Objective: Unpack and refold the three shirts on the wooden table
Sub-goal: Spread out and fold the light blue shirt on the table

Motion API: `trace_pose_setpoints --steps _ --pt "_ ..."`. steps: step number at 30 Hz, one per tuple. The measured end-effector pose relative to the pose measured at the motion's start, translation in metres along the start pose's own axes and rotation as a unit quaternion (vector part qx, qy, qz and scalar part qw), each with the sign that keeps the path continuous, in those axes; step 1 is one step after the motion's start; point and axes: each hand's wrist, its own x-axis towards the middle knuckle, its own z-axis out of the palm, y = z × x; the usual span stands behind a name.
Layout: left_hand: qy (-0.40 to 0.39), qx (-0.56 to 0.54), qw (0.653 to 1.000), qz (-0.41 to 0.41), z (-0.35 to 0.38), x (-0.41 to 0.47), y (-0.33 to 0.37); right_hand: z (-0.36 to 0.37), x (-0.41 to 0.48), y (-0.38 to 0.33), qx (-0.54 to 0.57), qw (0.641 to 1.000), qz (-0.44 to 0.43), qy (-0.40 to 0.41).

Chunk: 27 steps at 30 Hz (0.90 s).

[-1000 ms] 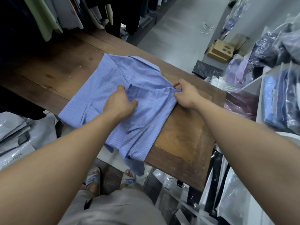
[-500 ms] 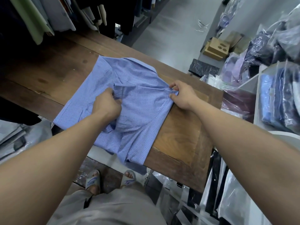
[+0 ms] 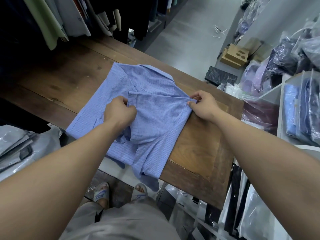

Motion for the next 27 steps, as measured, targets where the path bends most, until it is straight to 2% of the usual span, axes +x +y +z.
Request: trace_pose_setpoints --steps 2,6,13,16,27 --pt "0.000 -0.033 0.999 -0.004 0.000 -0.005 0.000 -0.001 -0.002 0.000 0.028 0.999 0.019 0.003" --pt "0.008 -0.078 0.997 -0.014 -0.002 -0.011 0.001 -0.002 -0.001 -0.003 -0.019 1.000 0.004 -0.015" --pt "0.060 -0.086 0.994 -0.022 -0.001 -0.017 -0.001 -0.001 0.004 -0.017 -0.100 0.994 0.005 -0.049" --pt "0.072 -0.049 0.996 -0.001 0.000 -0.016 -0.008 -0.003 0.007 -0.020 -0.118 0.992 0.010 -0.035" --pt "0.068 0.027 0.997 -0.028 -0.001 -0.002 -0.009 -0.004 0.016 -0.017 -0.002 1.000 0.027 -0.008"
